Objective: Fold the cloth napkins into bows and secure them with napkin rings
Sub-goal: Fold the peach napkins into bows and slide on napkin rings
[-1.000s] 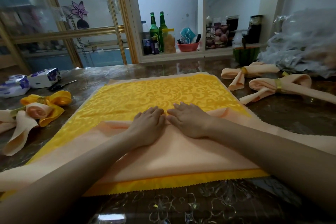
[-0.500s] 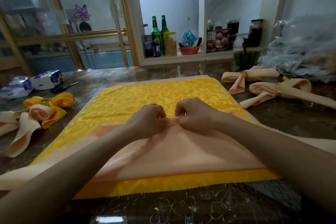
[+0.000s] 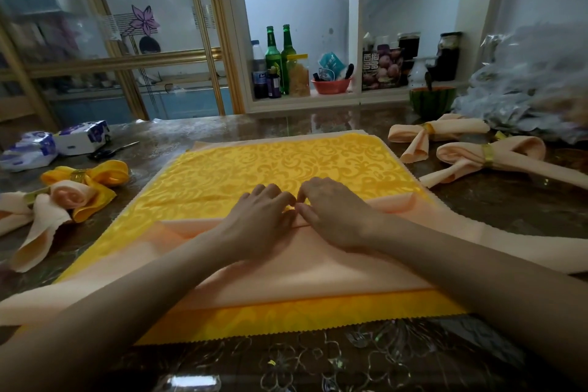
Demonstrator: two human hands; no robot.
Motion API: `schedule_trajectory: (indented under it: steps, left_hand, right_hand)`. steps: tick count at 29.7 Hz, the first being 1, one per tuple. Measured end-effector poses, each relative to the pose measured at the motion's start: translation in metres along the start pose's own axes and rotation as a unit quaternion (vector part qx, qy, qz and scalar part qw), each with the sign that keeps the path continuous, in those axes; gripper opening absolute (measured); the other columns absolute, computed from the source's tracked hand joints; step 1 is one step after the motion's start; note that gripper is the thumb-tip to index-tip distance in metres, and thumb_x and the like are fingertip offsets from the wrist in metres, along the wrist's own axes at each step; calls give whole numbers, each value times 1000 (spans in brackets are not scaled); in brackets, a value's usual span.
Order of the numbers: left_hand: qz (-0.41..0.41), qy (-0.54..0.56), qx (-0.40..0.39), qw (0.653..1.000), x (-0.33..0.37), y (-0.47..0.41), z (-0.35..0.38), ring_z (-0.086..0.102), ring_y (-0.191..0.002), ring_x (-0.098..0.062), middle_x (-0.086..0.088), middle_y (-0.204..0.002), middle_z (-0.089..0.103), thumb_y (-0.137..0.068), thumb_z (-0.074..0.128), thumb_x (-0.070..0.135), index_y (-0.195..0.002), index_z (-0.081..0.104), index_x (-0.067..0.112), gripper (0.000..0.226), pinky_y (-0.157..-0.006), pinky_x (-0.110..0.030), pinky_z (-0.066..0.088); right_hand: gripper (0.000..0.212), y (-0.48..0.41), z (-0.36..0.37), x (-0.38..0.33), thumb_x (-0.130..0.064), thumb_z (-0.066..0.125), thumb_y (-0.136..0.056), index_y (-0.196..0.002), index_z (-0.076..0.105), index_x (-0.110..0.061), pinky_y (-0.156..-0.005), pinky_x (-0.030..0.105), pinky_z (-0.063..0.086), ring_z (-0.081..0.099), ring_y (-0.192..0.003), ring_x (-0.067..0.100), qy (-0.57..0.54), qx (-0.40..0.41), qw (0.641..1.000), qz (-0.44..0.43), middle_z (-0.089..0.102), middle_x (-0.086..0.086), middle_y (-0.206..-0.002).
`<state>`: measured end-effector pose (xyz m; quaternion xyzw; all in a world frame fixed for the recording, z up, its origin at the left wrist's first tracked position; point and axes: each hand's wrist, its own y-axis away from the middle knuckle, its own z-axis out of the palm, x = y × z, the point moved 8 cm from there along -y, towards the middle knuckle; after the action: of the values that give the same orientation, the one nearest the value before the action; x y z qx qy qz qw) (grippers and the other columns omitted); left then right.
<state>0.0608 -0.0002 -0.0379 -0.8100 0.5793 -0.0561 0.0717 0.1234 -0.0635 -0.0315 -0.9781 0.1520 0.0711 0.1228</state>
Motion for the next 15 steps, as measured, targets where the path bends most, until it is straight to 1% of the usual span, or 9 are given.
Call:
schedule_trajectory:
  steps: [1,3,5,6,7,8,10,13,15]
  left_hand:
    - [8,-4,-6,1000,2,1,5,38,-125,-22,-3,-136,44,-98,20,45,-134,43,21,49,-100,-32,31]
    - [8,14,-17,1000,3,2,9,31,-135,-18,1,-148,34,-101,20,37,-141,35,23,45,-106,-32,24]
    - [19,19,-10,1000,3,2,7,33,-135,-16,2,-148,35,-102,24,34,-141,37,24,42,-107,-31,24]
    - [26,20,-8,999,3,2,4,38,-131,-16,1,-145,39,-102,26,34,-138,41,23,41,-105,-32,28]
    - [37,26,-6,999,2,2,0,44,-126,-17,1,-140,45,-101,30,33,-135,46,22,39,-102,-32,33]
    - [51,39,-10,998,3,3,-5,49,-119,-16,1,-135,49,-100,35,31,-131,51,21,36,-98,-31,38]
    - [62,73,-25,995,4,5,-12,53,-111,-14,3,-126,54,-97,45,26,-128,56,20,32,-92,-28,42]
    - [52,63,-24,996,3,7,-19,53,-107,-13,6,-121,55,-94,52,25,-127,57,25,33,-88,-26,43]
    - [43,41,-9,998,3,8,-21,54,-106,-14,6,-121,55,-94,52,23,-126,56,25,33,-86,-28,45]
  right_hand:
    - [37,-1,8,0,-31,32,-101,-129,45,-11,-103,35,30,40,-125,25,-4,-24,1000,3,46,10,-135]
    - [44,-1,18,1,-34,26,-103,-139,37,-12,-108,35,24,33,-134,23,-1,-61,998,5,39,9,-145]
    - [48,0,19,7,-39,22,-102,-143,34,-16,-112,33,17,24,-141,19,6,-80,997,8,30,7,-152]
    - [49,2,17,11,-41,23,-102,-144,33,-18,-113,33,16,21,-142,18,1,-89,996,11,28,5,-154]
    - [48,3,14,13,-41,26,-102,-144,35,-19,-113,34,18,23,-141,17,-13,-92,996,10,30,4,-153]
    - [45,4,9,15,-39,30,-101,-141,40,-19,-112,34,23,29,-138,17,-34,-91,995,5,36,3,-149]
    - [37,9,-1,16,-33,41,-99,-131,52,-18,-102,29,33,43,-125,16,-76,-83,994,-6,50,1,-136]
    - [29,14,-12,20,-25,52,-94,-121,61,-17,-86,21,36,50,-109,16,-79,-50,996,-9,56,1,-121]
    - [29,15,-16,20,-19,54,-91,-119,59,-17,-82,21,37,52,-103,14,-86,-25,996,-7,58,1,-115]
